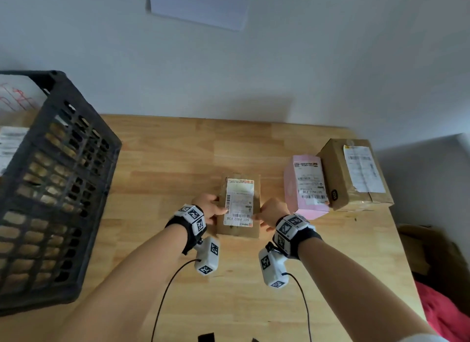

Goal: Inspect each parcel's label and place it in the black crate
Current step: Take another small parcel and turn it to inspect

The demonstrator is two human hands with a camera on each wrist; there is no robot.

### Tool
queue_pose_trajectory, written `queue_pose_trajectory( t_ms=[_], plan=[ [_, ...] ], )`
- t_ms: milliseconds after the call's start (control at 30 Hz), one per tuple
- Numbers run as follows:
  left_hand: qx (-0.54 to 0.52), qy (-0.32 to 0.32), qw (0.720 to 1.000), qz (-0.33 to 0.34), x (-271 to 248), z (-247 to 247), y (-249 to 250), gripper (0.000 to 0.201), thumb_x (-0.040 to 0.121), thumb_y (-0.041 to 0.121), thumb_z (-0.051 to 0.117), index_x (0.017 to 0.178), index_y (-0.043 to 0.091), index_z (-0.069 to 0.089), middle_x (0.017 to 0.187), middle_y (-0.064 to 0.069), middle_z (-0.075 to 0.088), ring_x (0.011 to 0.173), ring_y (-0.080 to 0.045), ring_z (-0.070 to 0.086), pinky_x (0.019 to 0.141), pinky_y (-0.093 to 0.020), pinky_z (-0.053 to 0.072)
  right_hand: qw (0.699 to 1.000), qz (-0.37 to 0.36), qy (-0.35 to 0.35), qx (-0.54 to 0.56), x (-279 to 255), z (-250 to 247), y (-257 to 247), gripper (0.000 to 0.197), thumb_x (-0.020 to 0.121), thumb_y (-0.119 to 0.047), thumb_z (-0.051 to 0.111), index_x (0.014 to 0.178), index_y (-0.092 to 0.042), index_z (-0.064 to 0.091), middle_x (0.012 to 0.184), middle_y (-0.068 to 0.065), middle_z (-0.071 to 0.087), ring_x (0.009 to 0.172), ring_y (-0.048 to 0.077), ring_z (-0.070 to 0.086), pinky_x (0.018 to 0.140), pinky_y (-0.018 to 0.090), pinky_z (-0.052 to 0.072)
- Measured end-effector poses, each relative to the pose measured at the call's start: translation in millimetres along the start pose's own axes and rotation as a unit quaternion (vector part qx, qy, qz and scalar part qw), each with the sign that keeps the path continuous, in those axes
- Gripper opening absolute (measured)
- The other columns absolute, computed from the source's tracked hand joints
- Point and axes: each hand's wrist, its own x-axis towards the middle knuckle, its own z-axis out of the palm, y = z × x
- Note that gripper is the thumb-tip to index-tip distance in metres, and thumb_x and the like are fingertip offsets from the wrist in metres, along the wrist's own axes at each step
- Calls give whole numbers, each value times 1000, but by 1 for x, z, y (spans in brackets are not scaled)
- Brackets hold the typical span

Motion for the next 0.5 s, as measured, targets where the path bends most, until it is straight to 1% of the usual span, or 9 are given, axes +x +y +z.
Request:
queue_pose_trajectory(
  t_ms=[67, 200, 267, 333, 367, 400, 433, 467, 500],
  plan=[
    [-12, -13, 1000, -12, 8, -2, 7, 70, 79, 6, 74, 141, 7, 41, 135, -12, 55, 123, -28, 52, 90, -41, 51, 1000, 8, -2, -13, 7, -9, -2, 35, 75, -26, 80, 97, -3, 67, 91, 10, 72, 85, 20, 71, 77, 38, 60],
    [-37, -35, 998, -30, 18, -4, 11, 71, 76, 2, 74, 140, 8, 43, 129, -11, 59, 120, -27, 55, 94, -45, 50, 997, 13, -26, -67, 22, -21, -15, 45, 64, -20, 87, 99, -2, 65, 99, 11, 71, 95, 22, 69, 82, 37, 58],
    [-52, -37, 998, -30, 22, -4, 12, 73, 75, 2, 75, 140, 8, 42, 129, -12, 59, 120, -27, 55, 96, -46, 49, 995, 19, -35, -89, 25, -26, -22, 43, 63, -18, 87, 95, -3, 63, 102, 11, 71, 97, 22, 69, 84, 37, 58],
    [-60, -35, 997, -25, 26, -1, 14, 75, 76, 3, 74, 142, 9, 40, 132, -12, 57, 122, -28, 53, 97, -44, 48, 993, 21, -31, -114, 26, -32, -27, 38, 65, -16, 86, 88, -3, 59, 102, 11, 71, 97, 22, 68, 86, 37, 57],
    [-58, -35, 998, -20, 27, 1, 16, 73, 77, 3, 73, 141, 9, 39, 134, -13, 55, 123, -28, 52, 97, -43, 48, 991, 18, -24, -132, 26, -34, -28, 37, 66, -17, 85, 88, -4, 58, 104, 11, 70, 98, 22, 68, 86, 35, 56],
    [-56, -33, 998, -15, 28, 3, 17, 71, 78, 4, 73, 141, 9, 39, 135, -13, 54, 124, -28, 52, 97, -42, 48, 988, 13, -13, -155, 24, -36, -31, 40, 67, -18, 84, 94, -3, 59, 106, 11, 69, 100, 22, 67, 87, 32, 55],
    [-58, -32, 998, -12, 29, 7, 20, 70, 79, 4, 72, 141, 9, 40, 136, -13, 53, 124, -28, 51, 97, -42, 48, 982, 2, 4, -189, 23, -37, -30, 48, 70, -21, 83, 104, 0, 58, 110, 13, 67, 104, 23, 65, 87, 28, 54],
    [-63, -28, 998, -10, 30, 9, 21, 71, 79, 4, 72, 141, 8, 39, 137, -13, 52, 125, -28, 51, 97, -42, 48, 975, -14, 26, -220, 21, -38, -30, 60, 72, -24, 81, 117, 4, 52, 116, 15, 63, 108, 24, 62, 87, 26, 51],
    [-67, -24, 997, -9, 31, 12, 23, 72, 79, 4, 72, 142, 8, 37, 138, -13, 51, 125, -28, 50, 95, -41, 48, 966, -36, 52, -250, 20, -38, -28, 74, 73, -26, 79, 129, 5, 43, 125, 18, 56, 114, 25, 59, 90, 27, 48]
  ],
)
